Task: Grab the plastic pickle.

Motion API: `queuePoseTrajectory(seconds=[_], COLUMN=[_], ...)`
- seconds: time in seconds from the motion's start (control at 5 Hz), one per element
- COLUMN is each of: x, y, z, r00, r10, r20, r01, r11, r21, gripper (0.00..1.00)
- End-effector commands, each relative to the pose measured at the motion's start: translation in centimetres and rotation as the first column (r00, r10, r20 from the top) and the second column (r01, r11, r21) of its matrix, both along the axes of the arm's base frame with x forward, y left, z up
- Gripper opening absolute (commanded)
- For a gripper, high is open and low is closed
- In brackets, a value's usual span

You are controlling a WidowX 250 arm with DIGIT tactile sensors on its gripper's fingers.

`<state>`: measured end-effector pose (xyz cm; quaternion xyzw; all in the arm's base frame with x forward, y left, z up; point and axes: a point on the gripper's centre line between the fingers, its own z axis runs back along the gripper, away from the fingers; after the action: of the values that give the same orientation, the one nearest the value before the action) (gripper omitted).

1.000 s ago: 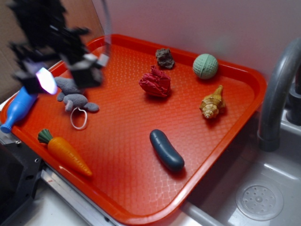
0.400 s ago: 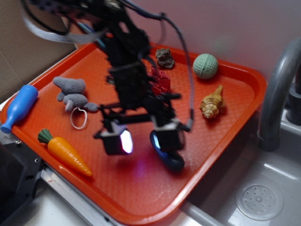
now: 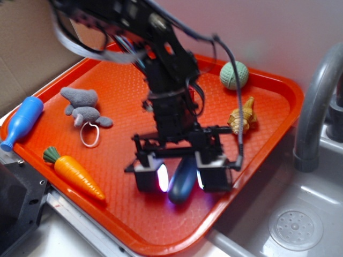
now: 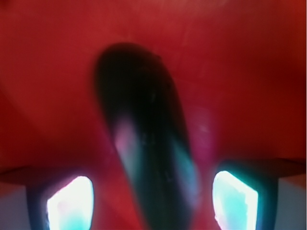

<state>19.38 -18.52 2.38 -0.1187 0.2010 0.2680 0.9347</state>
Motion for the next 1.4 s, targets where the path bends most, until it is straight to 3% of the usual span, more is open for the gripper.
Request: queuePoseTrajectory(seconds=[0.0,0.2,0.4,0.6,0.8,1.0,1.2], x=[-0.7,-0.2,0.1,0.2,0.3,0.7,0.5], y=[-0.9,0.2,3.8,8.2,13.2,18.1,20.8], z=[-0.5,1.1,4.4,9.3,14.3,17.1,17.8], r00=[0.966,0.942,0.893,0.834,0.8,0.851,0.886], r10=[-0.226,-0.265,-0.319,-0.384,-0.362,-0.264,-0.208], r20=[0.124,0.204,0.318,0.397,0.479,0.455,0.413], r01=[0.217,0.254,0.288,0.281,0.22,0.117,0.104], r11=[0.973,0.964,0.947,0.914,0.919,0.938,0.96], r21=[0.083,0.075,0.14,0.294,0.326,0.325,0.261], gripper=[0.0,0.0,0.0,0.0,0.0,0.0,0.0])
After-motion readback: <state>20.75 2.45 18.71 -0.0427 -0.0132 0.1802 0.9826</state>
